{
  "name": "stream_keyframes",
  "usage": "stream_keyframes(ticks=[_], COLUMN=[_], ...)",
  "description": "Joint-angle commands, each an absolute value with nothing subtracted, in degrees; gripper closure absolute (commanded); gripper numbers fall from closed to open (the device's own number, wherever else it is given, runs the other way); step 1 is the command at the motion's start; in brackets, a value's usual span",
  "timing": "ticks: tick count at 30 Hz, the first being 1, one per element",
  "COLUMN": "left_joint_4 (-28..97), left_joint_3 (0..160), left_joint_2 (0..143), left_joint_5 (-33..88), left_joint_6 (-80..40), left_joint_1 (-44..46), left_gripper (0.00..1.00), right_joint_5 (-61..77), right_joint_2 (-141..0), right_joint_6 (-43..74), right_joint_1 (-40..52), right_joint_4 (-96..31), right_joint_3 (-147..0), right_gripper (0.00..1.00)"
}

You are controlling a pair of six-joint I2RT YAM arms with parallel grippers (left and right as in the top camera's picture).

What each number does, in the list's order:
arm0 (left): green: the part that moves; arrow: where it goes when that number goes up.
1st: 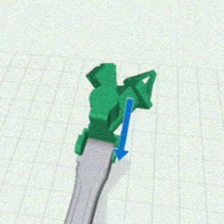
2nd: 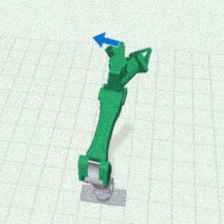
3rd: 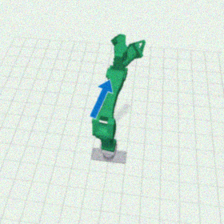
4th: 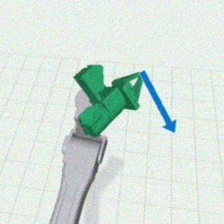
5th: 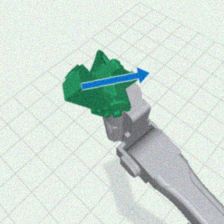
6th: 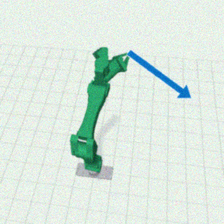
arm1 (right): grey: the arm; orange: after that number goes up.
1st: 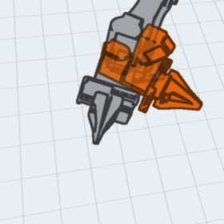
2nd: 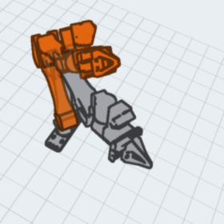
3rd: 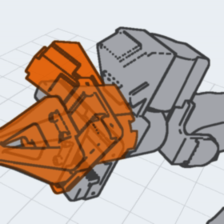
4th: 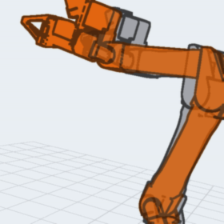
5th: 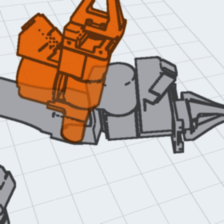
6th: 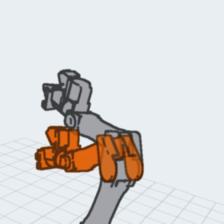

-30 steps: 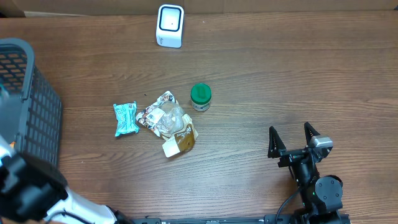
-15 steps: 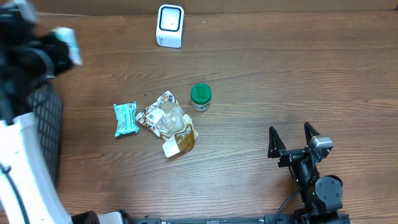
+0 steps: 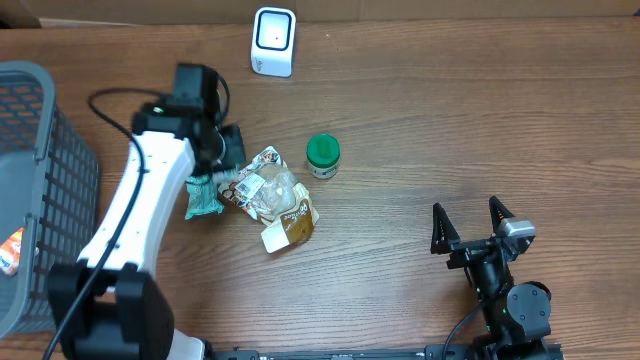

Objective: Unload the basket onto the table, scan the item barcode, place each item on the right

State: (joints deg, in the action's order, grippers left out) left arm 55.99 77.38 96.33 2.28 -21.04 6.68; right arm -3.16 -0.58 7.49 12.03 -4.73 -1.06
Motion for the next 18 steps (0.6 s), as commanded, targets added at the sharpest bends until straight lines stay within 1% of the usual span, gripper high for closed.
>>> stream_keyframes(ticks=[1,5,9,14,15,16,17,18], left_joint_4=[53.69,54.13,59.51,62.96,62.83,62.61,62.41,62.37], left_joint_3=[72.79,70.78,70.81,70.76,70.76,70.78,70.96,71.46], left_joint_2=[98.02,98.91,98.76,98.78,98.78,98.78,98.78,98.78], left_joint_5=[0.6,0.95,1.5,1.48,1.48,1.48,1.48,1.48], left_joint_6=[-26.02,-25.96,-25.98,-25.34,-25.23,-25.26,-25.23,-24.99], left_joint_1=[6.68,6.9,7.4,8.29,8.29,8.27,8.27,8.27], left_gripper=[0.96,0.96,0.96,0.96,0.9,0.74,0.62,0.55], right_joint_5=[-2.94,-2.94,-2.94,-2.92,-2.94,-2.94,-2.94,-2.94], right_joint_2=[-0.16,-0.16,-0.16,-0.16,-0.16,-0.16,-0.16,-0.16], right_joint_6=[7.44,7.44,7.44,7.44,7.44,7.44,7.44,7.44], right_joint_1=[12.32,12.32,12.32,12.32,12.32,12.32,12.32,12.32], right_joint_4=[-4.56,-4.56,-4.56,-4.56,-4.56,-4.56,-4.56,-4.56], right_joint_3=[-0.47,-0.47,-0.47,-0.47,-0.47,-0.47,-0.47,-0.47], right_gripper=[0.0,0.0,0.0,0.0,0.0,0.0,0.0,0.0])
